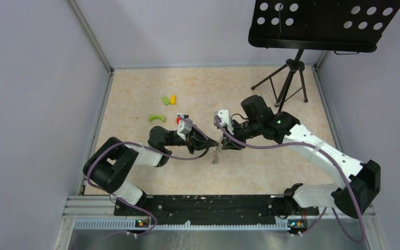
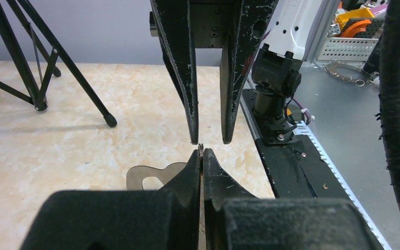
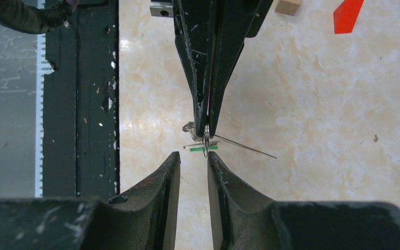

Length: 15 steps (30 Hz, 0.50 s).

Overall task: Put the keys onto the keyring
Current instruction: Adjust the key on the keyring.

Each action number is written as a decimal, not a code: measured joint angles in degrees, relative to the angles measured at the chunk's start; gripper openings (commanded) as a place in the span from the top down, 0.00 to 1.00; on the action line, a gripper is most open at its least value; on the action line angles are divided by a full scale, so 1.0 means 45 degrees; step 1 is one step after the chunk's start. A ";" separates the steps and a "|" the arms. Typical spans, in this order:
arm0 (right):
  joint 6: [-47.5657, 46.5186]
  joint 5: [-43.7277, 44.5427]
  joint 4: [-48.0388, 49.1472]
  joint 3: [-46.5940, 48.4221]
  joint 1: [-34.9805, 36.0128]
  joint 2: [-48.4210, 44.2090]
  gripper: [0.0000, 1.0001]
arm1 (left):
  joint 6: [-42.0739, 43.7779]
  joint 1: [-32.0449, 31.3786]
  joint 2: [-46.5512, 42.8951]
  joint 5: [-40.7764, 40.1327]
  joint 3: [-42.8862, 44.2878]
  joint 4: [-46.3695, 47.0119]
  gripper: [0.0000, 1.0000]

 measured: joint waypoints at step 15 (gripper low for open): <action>0.0194 -0.0427 0.0719 -0.0578 -0.0112 0.0005 0.90 | -0.0063 0.0034 -0.0058 0.0209 -0.0073 -0.0010 1.00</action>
